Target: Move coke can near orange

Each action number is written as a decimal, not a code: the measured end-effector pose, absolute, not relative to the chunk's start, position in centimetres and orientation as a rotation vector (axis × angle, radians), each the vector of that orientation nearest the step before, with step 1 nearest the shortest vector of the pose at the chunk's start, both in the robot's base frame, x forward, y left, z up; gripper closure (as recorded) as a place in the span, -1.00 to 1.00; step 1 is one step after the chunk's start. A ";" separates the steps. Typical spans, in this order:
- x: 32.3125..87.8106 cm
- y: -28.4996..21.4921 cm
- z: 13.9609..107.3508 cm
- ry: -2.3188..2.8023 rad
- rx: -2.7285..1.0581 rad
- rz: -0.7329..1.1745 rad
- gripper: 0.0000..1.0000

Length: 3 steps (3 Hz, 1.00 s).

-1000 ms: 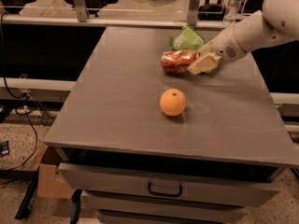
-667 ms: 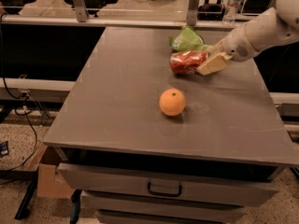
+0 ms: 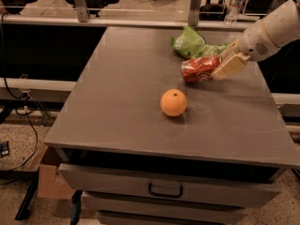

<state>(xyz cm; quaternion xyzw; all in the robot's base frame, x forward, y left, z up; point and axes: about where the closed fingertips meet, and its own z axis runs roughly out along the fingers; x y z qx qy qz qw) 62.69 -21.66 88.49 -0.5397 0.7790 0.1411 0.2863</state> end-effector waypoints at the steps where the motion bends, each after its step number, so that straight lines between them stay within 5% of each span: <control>1: 60.7 -21.6 87.8 2.094 -1.507 0.436 1.00; 3: 58.7 -20.9 85.6 2.144 -1.542 0.485 0.12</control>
Offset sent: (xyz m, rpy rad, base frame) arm -0.0523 0.0025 -0.0289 -0.0242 0.1422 0.0638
